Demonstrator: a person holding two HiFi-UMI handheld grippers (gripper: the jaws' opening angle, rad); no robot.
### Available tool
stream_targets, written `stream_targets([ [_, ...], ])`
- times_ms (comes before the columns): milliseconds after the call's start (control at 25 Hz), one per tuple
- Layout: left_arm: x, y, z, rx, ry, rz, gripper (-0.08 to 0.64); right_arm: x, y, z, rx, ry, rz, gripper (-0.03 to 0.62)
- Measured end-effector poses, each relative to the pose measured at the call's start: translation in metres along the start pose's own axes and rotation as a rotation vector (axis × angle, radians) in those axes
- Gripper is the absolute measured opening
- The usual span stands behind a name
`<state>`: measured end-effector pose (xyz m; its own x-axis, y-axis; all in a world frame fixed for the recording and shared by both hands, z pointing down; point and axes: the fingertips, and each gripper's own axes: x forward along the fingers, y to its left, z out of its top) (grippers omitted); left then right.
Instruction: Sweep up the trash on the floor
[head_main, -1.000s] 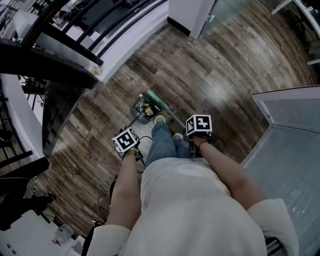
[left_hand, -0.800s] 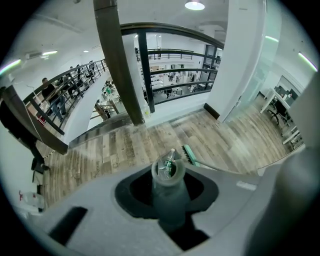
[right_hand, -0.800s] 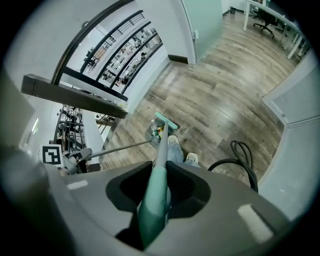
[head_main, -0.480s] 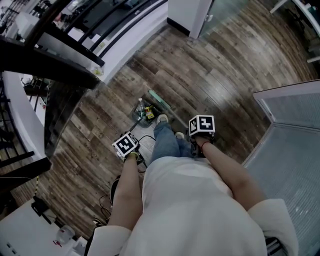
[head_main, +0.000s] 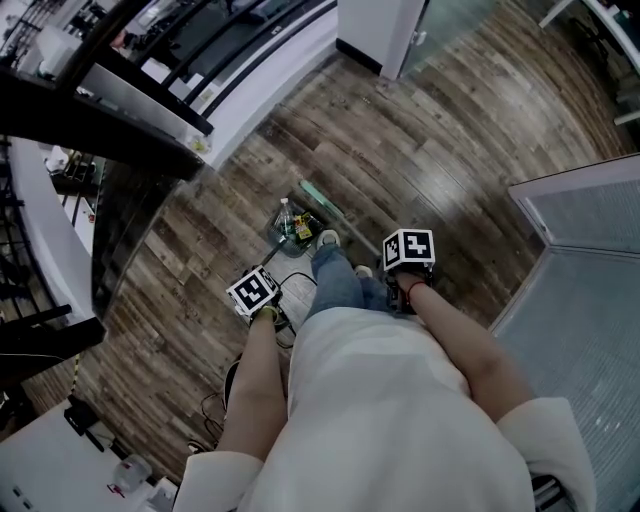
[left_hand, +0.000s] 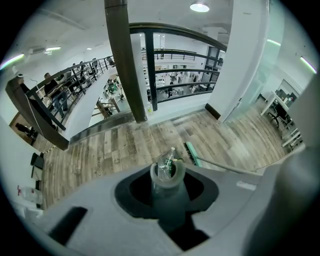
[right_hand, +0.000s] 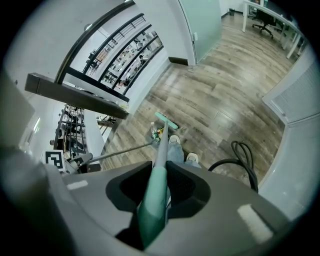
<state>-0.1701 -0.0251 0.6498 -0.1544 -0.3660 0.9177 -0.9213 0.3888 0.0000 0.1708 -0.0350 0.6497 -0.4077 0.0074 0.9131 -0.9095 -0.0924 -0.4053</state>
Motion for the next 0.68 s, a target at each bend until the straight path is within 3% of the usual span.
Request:
stream_targets([
  [680,-0.001,0.007,-0.001,0.001,-0.013,-0.003,0.091,-0.004,-0.01,-0.005,-0.012,-0.001,0.005,0.097],
])
